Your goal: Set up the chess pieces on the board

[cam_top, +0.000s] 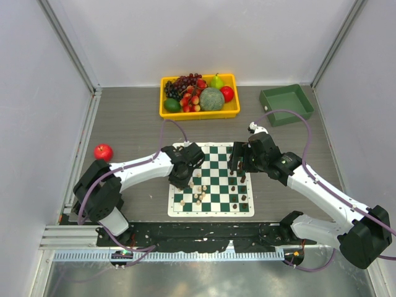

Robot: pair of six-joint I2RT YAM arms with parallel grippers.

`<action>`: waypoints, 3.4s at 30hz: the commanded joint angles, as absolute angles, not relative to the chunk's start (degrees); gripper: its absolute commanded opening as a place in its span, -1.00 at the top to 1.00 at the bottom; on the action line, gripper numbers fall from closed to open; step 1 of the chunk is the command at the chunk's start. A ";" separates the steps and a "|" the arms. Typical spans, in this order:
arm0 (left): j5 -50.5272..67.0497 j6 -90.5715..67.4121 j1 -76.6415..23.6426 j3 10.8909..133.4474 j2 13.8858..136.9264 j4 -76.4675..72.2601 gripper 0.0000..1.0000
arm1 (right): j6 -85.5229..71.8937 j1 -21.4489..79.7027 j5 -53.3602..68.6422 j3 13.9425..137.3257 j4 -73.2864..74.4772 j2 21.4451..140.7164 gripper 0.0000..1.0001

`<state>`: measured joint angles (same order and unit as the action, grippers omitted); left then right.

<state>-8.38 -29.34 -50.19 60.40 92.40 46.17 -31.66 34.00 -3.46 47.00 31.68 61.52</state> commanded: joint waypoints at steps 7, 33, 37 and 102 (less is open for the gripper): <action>-9.93 -28.48 -50.27 62.31 92.11 46.67 0.65 | -32.25 33.84 -3.25 47.20 29.88 61.61 -0.77; -9.49 -31.20 -50.89 60.74 82.19 47.64 0.01 | -32.08 33.84 -3.43 46.93 29.88 60.38 -0.77; -7.83 -32.61 -51.59 58.28 79.19 46.23 -0.01 | -32.17 33.84 -3.60 46.76 30.06 59.77 -0.77; -5.98 -27.07 -51.85 68.38 98.61 40.60 0.55 | -31.73 33.84 -4.66 46.41 30.58 59.06 -0.77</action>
